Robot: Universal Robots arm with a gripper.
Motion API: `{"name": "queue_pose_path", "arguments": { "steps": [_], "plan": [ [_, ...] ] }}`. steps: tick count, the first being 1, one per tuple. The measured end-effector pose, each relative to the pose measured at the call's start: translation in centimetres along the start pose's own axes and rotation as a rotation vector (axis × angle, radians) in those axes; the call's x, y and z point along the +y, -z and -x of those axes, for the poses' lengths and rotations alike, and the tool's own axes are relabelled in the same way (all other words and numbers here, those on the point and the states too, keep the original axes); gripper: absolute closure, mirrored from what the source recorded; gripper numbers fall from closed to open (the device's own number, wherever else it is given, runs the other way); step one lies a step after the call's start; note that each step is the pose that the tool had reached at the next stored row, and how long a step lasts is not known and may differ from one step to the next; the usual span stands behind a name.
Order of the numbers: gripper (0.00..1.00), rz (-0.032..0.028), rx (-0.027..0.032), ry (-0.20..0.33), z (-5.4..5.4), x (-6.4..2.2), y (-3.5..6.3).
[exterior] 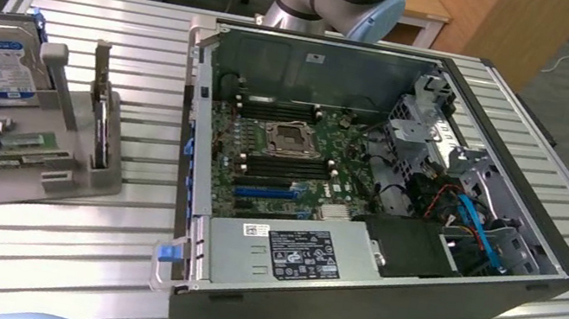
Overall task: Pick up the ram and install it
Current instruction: 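Pick up the ram and move it above insertion slot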
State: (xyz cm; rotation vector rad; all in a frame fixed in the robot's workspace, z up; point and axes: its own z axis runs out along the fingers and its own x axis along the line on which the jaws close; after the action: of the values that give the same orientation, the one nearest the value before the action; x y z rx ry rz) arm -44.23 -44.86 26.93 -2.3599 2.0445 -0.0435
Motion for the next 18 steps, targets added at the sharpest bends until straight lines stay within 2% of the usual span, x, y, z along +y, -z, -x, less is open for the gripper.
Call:
{"name": "queue_pose_path", "arguments": {
  "steps": [8, 18],
  "plan": [
    [0.87, 0.0002, 0.0003, -0.011, 0.0, -0.04, 1.22],
    [0.87, 0.0014, 0.0044, -0.137, 0.0, -0.06, 1.73]
  ]
}}
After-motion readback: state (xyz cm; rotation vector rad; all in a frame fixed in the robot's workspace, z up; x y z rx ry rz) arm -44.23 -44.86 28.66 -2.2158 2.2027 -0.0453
